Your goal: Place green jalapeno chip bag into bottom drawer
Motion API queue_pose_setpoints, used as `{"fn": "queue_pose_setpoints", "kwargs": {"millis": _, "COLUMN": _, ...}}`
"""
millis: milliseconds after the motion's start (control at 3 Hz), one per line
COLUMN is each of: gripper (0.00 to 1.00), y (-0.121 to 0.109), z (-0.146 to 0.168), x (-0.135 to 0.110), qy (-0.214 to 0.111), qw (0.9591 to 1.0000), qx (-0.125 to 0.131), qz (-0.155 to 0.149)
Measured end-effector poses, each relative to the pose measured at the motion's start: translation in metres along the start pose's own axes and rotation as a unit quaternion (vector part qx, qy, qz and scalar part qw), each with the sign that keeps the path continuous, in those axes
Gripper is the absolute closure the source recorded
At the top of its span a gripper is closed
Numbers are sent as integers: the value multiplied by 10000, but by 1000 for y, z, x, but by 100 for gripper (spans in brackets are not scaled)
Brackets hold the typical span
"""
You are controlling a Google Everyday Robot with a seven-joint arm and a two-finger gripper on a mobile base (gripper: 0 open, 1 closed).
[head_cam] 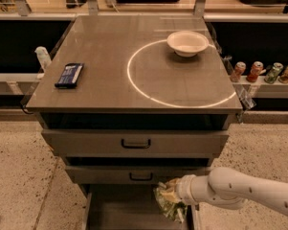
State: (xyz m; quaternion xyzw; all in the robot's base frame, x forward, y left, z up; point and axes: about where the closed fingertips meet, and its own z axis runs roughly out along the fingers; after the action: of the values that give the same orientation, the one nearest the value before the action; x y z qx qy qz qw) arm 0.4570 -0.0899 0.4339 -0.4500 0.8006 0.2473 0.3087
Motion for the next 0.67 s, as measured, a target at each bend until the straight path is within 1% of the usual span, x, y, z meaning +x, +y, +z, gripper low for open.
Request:
{"fn": "queue_pose_setpoints", "kwargs": {"millis": 333, "gripper": 100, "y": 8, "z": 57, "x": 59, "qy": 237, "qw": 9964, "qx": -411, "qz": 700}}
{"fn": "queue_pose_setpoints", "kwargs": {"millis": 667, "gripper": 100, "y": 14, "z": 104, "x": 96, "qy": 320, "qw": 9926, "qx": -536, "qz": 1042}}
